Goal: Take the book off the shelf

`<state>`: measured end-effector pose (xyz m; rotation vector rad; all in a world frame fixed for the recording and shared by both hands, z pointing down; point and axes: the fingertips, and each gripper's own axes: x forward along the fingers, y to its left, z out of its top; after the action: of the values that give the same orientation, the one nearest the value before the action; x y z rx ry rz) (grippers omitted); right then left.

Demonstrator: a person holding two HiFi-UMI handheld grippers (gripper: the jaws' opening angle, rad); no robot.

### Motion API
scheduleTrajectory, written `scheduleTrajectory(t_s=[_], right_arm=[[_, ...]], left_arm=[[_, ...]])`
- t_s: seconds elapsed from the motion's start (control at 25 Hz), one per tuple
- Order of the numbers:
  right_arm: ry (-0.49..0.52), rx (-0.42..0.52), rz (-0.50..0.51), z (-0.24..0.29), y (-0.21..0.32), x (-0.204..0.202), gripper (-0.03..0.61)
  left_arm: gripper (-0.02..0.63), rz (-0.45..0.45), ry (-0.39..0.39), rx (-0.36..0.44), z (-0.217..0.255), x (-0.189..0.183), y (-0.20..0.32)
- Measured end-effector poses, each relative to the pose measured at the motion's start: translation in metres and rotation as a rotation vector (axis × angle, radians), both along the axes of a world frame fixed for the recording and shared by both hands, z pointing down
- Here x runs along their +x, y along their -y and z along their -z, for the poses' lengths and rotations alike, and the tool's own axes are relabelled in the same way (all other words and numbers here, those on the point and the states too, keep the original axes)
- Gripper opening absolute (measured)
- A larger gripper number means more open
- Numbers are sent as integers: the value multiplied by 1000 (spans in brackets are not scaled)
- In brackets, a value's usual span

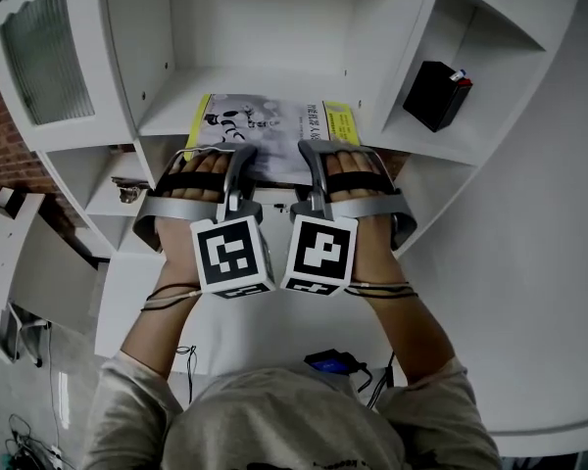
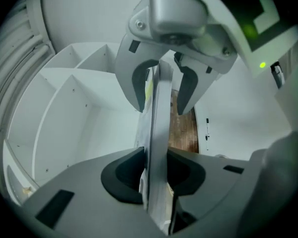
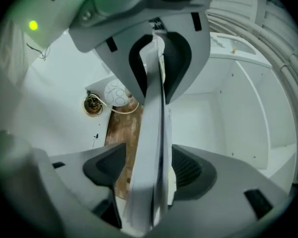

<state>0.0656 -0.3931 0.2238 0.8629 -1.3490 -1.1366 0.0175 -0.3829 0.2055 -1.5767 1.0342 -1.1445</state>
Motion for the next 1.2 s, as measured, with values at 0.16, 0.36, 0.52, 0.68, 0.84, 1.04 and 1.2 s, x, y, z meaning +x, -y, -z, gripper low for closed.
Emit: scheduleTrajectory(t_s=[0.16, 0.36, 0.52, 0.68, 0.84, 1.04, 1.2], right_arm=[[12, 54, -23, 3, 8, 12, 271], [58, 144, 21, 12, -3, 9, 97], [64, 163, 25, 15, -17, 7, 83], [98, 153, 25, 16, -39, 3, 79], [95, 186, 11, 20, -59, -2, 78], [108, 166, -3, 16, -96, -16, 78], [97, 83, -21, -14, -133, -32, 89]], left_arm=[[100, 12, 0, 2, -1, 0, -7], [98, 17, 4, 12, -4, 0, -15], [91, 10, 5, 34, -1, -2, -26], [86, -9, 4, 57, 1, -4, -44], [81, -32, 11, 58, 0, -12, -64], [78, -47, 15, 73, 1, -29, -99], [83, -83, 5, -12, -27, -43, -136]])
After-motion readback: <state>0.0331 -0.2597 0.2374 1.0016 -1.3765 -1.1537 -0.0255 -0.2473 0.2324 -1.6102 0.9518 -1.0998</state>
